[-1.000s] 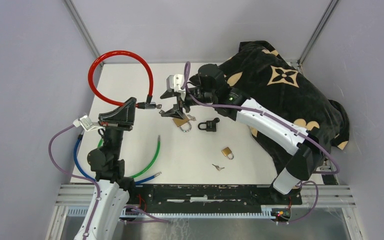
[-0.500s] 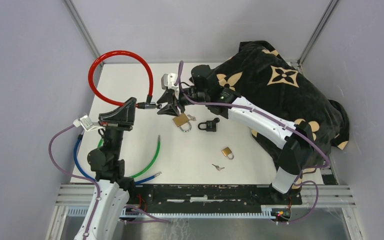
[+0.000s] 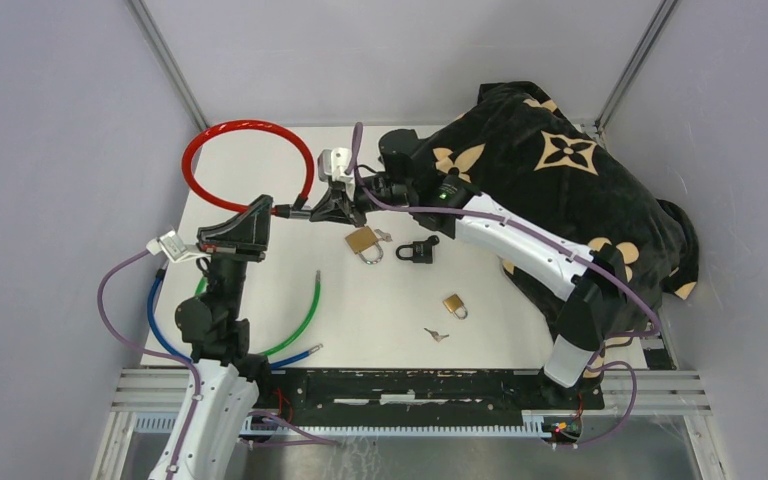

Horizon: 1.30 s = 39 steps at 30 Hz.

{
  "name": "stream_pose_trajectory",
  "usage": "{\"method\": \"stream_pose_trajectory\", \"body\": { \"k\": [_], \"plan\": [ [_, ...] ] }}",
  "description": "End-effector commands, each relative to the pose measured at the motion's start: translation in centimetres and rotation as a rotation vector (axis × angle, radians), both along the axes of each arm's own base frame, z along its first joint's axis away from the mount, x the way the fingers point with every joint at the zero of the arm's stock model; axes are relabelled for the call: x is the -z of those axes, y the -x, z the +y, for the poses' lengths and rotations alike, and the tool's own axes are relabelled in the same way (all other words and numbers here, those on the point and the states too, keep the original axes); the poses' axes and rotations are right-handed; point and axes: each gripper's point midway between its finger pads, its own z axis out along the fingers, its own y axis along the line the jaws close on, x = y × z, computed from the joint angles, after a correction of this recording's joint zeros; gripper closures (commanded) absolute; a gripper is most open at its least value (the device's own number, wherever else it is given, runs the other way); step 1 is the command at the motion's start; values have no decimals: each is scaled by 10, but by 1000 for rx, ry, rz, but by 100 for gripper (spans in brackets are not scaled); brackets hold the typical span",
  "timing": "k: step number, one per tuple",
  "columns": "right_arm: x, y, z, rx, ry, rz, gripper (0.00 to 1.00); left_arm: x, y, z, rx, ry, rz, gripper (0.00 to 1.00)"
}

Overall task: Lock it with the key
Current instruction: Place the lock at the center of the board.

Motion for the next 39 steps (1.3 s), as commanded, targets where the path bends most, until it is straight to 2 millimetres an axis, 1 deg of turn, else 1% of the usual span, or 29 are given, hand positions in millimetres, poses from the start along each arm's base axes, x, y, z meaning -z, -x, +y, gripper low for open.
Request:
{"method": "stream_pose_trajectory", "body": {
  "k": [1, 6, 8, 9, 10, 11, 12, 13, 14, 16, 17, 18, 19, 21, 23, 24, 26, 27, 28, 29, 30, 31, 32, 33, 34, 35, 37, 39],
  "plan": [
    [-21, -10, 3, 85, -37, -89, 100, -22, 15, 2, 4, 15, -90, 98],
    [-27, -21, 3, 231, -47, -190, 100, -16, 10, 4, 8, 48, -48, 98],
    [-22, -28, -2, 277, -38, -205, 100, -14, 7, 7, -1, 70, -31, 98],
    [-16, -32, -6, 303, -25, -217, 100, -14, 5, 11, -15, 90, -23, 98],
    [-11, -36, -11, 327, -13, -234, 100, -14, 4, 14, -30, 104, -20, 98],
    [5, -41, -18, 352, 22, -236, 100, -14, 3, 18, -49, 114, -20, 98],
    [10, -48, -25, 386, 26, -251, 100, -15, 2, 21, -65, 125, -23, 98],
    [24, -54, -35, 423, 47, -252, 100, -17, 2, 24, -77, 132, -26, 98],
    [32, -62, -45, 480, 58, -267, 100, -16, 1, 26, -87, 145, -22, 98],
    [50, -69, -66, 572, 66, -297, 100, -14, -2, 32, -98, 192, 3, 98],
    [46, -71, -75, 620, 37, -321, 100, -12, -5, 33, -94, 211, 20, 98],
    [51, -71, -84, 646, 25, -331, 100, -9, -6, 33, -88, 223, 35, 98],
    [47, -71, -90, 658, -5, -341, 100, -7, -8, 32, -81, 223, 44, 98],
    [53, -71, -98, 640, -16, -303, 100, -4, -9, 29, -81, 193, 47, 98],
    [62, -71, -103, 607, -7, -256, 100, -4, -7, 27, -105, 125, 23, 98],
    [66, -71, -107, 604, -3, -243, 100, -3, -8, 28, -149, 61, 1, 98],
    [77, -73, -119, 626, 16, -219, 100, 4, -10, 23, -188, -66, -15, 98],
    [82, -73, -125, 637, 25, -207, 100, 9, -12, 22, -218, -147, -23, 98],
    [85, -73, -132, 650, 32, -198, 100, 14, -14, 19, -256, -264, -43, 98],
    [84, -71, -137, 662, 29, -194, 100, 22, -16, 12, -280, -411, -73, 98],
    [86, -71, -144, 679, 32, -189, 100, 30, -17, 5, -295, -562, -106, 98],
    [84, -71, -151, 700, 27, -190, 100, 44, -23, 4, -334, -714, -117, 98],
    [85, -71, -159, 724, 27, -187, 100, 60, -33, 8, -369, -823, -80, 98],
    [83, -70, -166, 742, 19, -185, 100, 73, -43, 19, -426, -894, -19, 98],
    [82, -70, -174, 762, 12, -184, 100, 88, -52, 24, -444, -978, 34, 98],
    [83, -68, -180, 772, 10, -179, 100, 101, -58, 25, -432, -1055, 70, 98],
    [80, -65, -190, 792, -3, -186, 100, 124, -64, 19, -355, -1186, 115, 98],
    [79, -61, -198, 804, 3, -194, 100, 132, -68, 17, -323, -1251, 132, 98]
  ]
}}
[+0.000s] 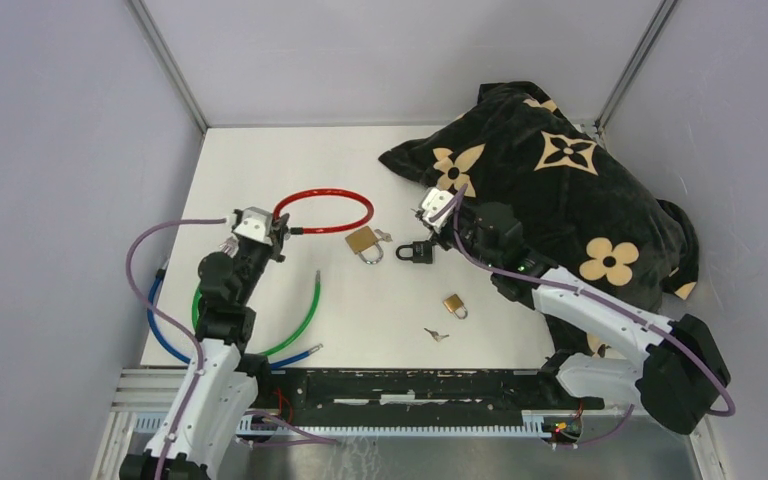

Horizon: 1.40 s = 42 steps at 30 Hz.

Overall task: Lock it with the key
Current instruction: Place the lock at the center of the board.

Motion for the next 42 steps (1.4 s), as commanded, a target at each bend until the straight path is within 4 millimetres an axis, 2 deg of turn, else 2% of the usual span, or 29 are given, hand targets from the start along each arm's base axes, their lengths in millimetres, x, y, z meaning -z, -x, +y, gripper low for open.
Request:
{"method": "stream_pose_trajectory", "body": {
  "k": [1, 7, 10, 12, 13, 15, 17, 19, 21, 24, 25, 26, 27, 28, 29, 31, 34, 37, 39, 40, 41, 42],
  "plan": [
    [-20, 3, -18, 59, -48, -39, 100, 15, -13, 2, 25, -382, 42, 98],
    [-12, 19, -31, 55, -59, -42, 100, 21, -54, 11, 26, -634, 115, 98],
    [-4, 26, -26, 15, -61, -19, 100, 41, -88, 20, 6, -763, 155, 98],
    [-3, 30, -22, -14, -70, -12, 100, 38, -112, 31, -57, -835, 141, 98],
    [-5, 32, -20, -30, -79, -12, 100, 42, -127, 35, -80, -875, 129, 98],
    [-8, 35, -14, -63, -102, -11, 100, 48, -146, 38, -96, -942, 111, 98],
    [-10, 35, -10, -78, -116, -7, 100, 64, -157, 35, -53, -999, 138, 98],
    [-11, 34, -6, -84, -126, 3, 100, 87, -158, 35, -12, -1054, 190, 98],
    [-11, 34, -2, -97, -135, 12, 100, 108, -147, 32, 44, -1115, 213, 98],
    [-11, 36, 5, -132, -150, 28, 100, 148, -104, 23, 202, -1200, 244, 97],
    [-10, 36, 9, -144, -158, 39, 100, 161, -88, 21, 273, -1224, 282, 89],
    [-10, 35, 15, -160, -169, 55, 100, 173, -73, 18, 342, -1239, 323, 74],
    [-12, 35, 21, -180, -182, 71, 100, 186, -55, 18, 426, -1279, 370, 56],
    [-10, 32, 28, -190, -193, 99, 100, 200, -35, 19, 513, -1313, 429, 18],
    [-7, 29, 36, -203, -205, 125, 100, 201, -28, 19, 534, -1310, 451, 3],
    [-5, 22, 52, -215, -250, 188, 100, 190, -23, 19, 530, -1274, 480, 0],
    [-8, 8, 81, -228, -318, 262, 100, 162, -16, 13, 538, -1197, 507, 0],
    [-2, -13, 114, -223, -410, 353, 100, 127, 8, -1, 599, -1082, 533, 0],
    [9, -28, 143, -226, -445, 420, 100, 104, 28, -12, 632, -975, 554, 0],
    [25, -33, 157, -224, -441, 464, 100, 92, 35, -17, 628, -916, 565, 0],
    [30, -39, 171, -229, -447, 482, 100, 81, 39, -19, 606, -852, 586, 0],
    [49, -43, 182, -222, -438, 523, 100, 71, 42, -20, 572, -797, 606, 0]
  ]
}}
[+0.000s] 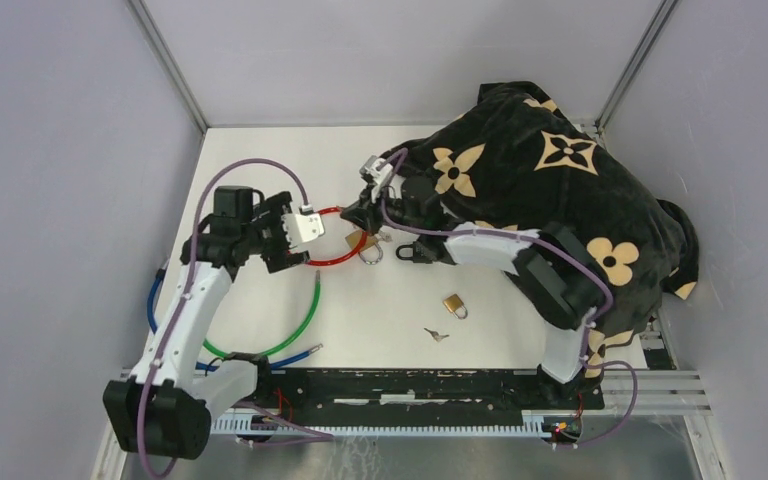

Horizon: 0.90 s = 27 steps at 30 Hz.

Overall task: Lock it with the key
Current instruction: Place the lock at the center of the board, then place the key at the center of the board.

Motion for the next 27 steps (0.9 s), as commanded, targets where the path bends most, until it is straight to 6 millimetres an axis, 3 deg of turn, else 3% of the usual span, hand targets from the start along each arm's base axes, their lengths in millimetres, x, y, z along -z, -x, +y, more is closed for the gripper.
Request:
{"method": "stream_pose_trajectory", "body": {
  "k": [1, 3, 5, 9, 11, 14, 20, 24, 27],
  "plan": [
    [14, -21, 60, -15, -114, 129, 100, -41, 46, -20, -163, 257, 174, 0],
    [35, -32, 76, 1, -96, 162, 100, -54, 43, -11, -307, 289, 190, 0],
    [57, -43, 90, 9, -61, 185, 98, -52, 46, 0, -419, 270, 252, 0],
    [94, -55, 105, 9, 29, 226, 79, -28, 67, 25, -601, 129, 451, 0],
    [98, -53, 103, 10, 44, 228, 72, -13, 67, 49, -742, 19, 485, 0],
    [90, -51, 93, 27, 83, 179, 59, 8, 68, 88, -948, -118, 508, 0],
    [53, -33, 66, 11, 195, 43, 48, 27, 67, 166, -1251, -84, 520, 0],
    [22, -11, 40, 25, 271, -84, 38, 55, 89, 225, -1468, -6, 600, 0],
    [13, 5, 24, 16, 307, -98, 36, 83, 111, 242, -1554, 46, 713, 0]
  ]
}}
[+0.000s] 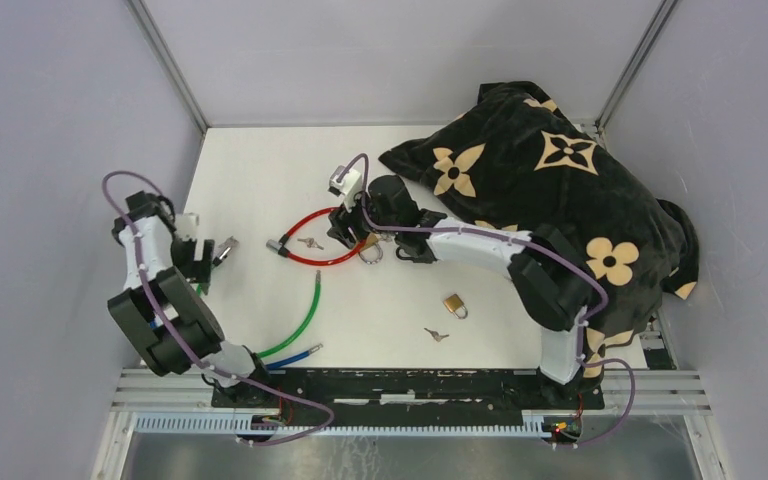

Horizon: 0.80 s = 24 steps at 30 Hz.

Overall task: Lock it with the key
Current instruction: Place the key at the center of the board, then pick up the lock from the center of the board.

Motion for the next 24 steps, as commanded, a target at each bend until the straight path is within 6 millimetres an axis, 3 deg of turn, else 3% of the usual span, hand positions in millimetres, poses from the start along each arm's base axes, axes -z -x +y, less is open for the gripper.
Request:
{"method": "stream_pose_trajectory", "body": {
  "k": [1, 6, 12, 19, 21, 24],
  "plan": [
    [-40, 19, -21, -19, 46, -123, 36, 39, 27, 20, -155, 85, 69, 0],
    [-46, 43, -37, -41, 73, -135, 36, 74, 40, 1, -166, 213, 88, 6],
    [-54, 57, -52, -32, 77, -155, 36, 100, 50, 6, -185, 224, 132, 37],
    [-57, 62, -76, 15, 96, -188, 36, 125, 62, 5, -185, 230, 195, 35],
    [-60, 62, -81, 22, 103, -199, 36, 126, 60, 3, -186, 244, 193, 52],
    [-66, 65, -88, 32, 100, -215, 36, 119, 55, 6, -180, 237, 162, 94]
  ]
}}
